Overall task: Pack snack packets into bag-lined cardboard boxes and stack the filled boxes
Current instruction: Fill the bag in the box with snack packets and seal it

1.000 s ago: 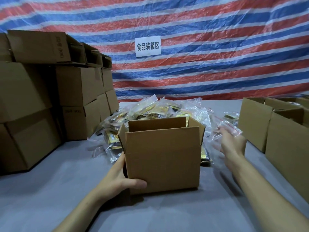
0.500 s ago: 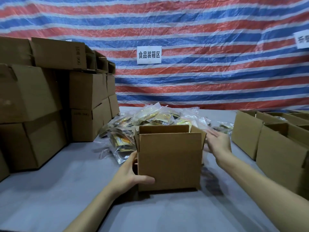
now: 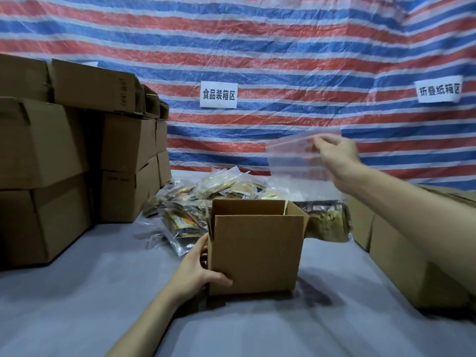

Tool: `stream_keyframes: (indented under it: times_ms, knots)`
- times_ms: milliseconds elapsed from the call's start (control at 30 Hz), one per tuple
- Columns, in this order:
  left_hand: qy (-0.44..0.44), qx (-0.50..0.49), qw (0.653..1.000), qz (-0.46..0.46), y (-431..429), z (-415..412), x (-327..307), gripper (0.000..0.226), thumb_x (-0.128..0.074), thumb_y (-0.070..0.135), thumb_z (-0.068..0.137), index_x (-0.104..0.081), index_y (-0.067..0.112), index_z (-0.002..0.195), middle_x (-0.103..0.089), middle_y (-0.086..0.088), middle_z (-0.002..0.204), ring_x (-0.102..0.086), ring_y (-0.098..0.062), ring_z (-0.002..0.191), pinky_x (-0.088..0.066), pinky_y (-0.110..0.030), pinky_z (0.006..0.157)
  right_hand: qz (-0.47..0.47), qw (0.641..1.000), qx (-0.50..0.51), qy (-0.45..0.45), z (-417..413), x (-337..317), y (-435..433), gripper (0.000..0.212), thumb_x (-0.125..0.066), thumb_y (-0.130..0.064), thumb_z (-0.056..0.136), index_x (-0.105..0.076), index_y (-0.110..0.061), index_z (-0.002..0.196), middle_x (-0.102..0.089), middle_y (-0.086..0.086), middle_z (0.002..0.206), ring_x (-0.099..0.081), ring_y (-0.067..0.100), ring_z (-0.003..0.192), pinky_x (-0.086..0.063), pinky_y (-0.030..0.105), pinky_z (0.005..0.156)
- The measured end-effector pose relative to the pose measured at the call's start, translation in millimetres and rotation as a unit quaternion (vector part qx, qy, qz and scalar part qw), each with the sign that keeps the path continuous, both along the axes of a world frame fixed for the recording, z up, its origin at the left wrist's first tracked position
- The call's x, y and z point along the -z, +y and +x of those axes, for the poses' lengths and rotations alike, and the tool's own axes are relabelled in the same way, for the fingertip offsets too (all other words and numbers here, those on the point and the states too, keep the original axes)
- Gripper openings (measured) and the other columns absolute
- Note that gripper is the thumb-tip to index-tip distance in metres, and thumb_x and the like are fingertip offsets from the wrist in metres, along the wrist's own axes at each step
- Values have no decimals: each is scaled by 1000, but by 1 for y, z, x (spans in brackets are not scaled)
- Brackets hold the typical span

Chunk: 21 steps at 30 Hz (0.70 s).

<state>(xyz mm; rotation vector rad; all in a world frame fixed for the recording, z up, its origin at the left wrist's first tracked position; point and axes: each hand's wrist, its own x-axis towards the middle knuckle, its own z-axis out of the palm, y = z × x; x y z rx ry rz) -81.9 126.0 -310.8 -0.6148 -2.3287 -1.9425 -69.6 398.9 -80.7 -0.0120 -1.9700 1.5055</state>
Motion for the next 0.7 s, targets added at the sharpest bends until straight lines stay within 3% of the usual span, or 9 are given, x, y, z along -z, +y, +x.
stream_keyframes:
  times_ms: [133, 233, 367, 600, 700]
  knots:
    - [-6, 4, 1000, -3, -2, -4, 3, 99, -91, 10, 41, -55, 27, 132, -72, -3, 117, -68, -24, 110, -55, -42, 96, 6, 999, -34, 38, 9, -39, -12, 18, -52, -17, 105, -69, -12, 109, -71, 5, 103, -74, 25, 89, -63, 43, 80]
    - [-12, 2, 1000, -2, -2, -5, 4, 106, -94, 12, 39, -52, 26, 135, -71, -3, 120, -68, -23, 112, -55, -42, 97, -2, 996, -43, 81, 12, -64, -21, 20, -52, -20, 105, -68, -12, 113, -71, 3, 104, -76, 19, 80, -64, 39, 73]
    - [-10, 6, 1000, -4, -2, -5, 4, 115, -95, 11, 37, -48, 22, 141, -68, -6, 123, -67, -23, 113, -55, -45, 99, -22, 989, -80, 118, 13, -82, -34, 20, -51, -25, 105, -70, -19, 106, -72, 1, 105, -77, 18, 82, -61, 35, 72]
    - [-5, 13, 1000, -8, 0, -2, 0, 116, -96, 16, 37, -47, 23, 142, -69, -1, 123, -67, -17, 112, -55, -37, 98, -50, 979, -164, 106, -3, -56, -57, 23, -47, -21, 107, -69, -20, 100, -71, 3, 97, -75, 21, 77, -59, 33, 64]
    - [-8, 15, 1000, -3, 1, -2, 0, 116, -95, 14, 37, -47, 22, 142, -69, -2, 123, -67, -19, 114, -55, -35, 98, -45, 975, -207, 70, -9, -36, -61, 25, -45, -21, 107, -68, -18, 99, -70, 5, 94, -74, 22, 76, -60, 36, 68]
